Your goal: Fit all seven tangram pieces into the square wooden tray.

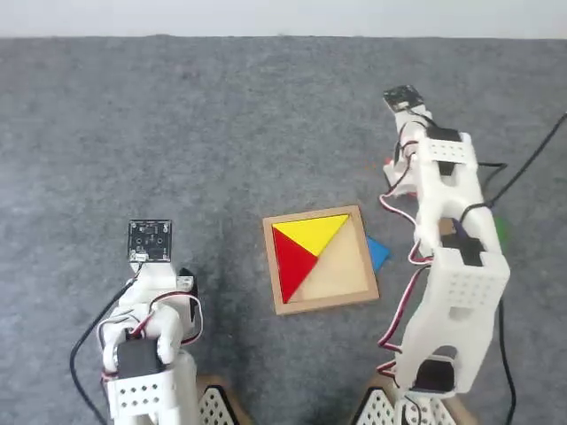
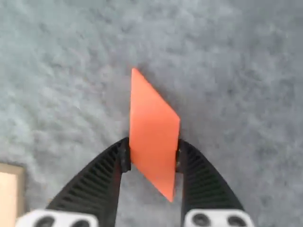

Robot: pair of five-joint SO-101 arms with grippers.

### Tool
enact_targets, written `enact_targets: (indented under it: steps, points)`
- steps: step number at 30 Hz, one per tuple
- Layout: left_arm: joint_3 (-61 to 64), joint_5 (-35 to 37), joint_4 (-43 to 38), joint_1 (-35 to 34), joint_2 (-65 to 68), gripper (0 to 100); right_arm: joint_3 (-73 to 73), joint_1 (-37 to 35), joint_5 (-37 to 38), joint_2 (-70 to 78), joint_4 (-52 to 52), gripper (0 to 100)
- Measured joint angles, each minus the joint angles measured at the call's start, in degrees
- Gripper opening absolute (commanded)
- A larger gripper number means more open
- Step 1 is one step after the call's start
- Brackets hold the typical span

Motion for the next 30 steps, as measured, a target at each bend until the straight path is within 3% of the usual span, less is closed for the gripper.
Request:
enact_targets:
  steps: [6,15,23,30]
  points:
    - [0.0,0.0,0.0,0.0,0.0,9,0.26,7.47,3.6,-5.71,6.86,7.9]
    - [0.0,0.0,0.0,0.0,0.0,9,4.92,15.47,4.22,-30.07,22.86,8.4]
    - [0.0,0.0,0.0,0.0,0.0,9,27.78,26.2,2.99,-31.56,13.19,8.0]
    - [0.0,0.0,0.0,0.0,0.0,9,30.68,33.32,2.99,-31.56,6.86,8.8]
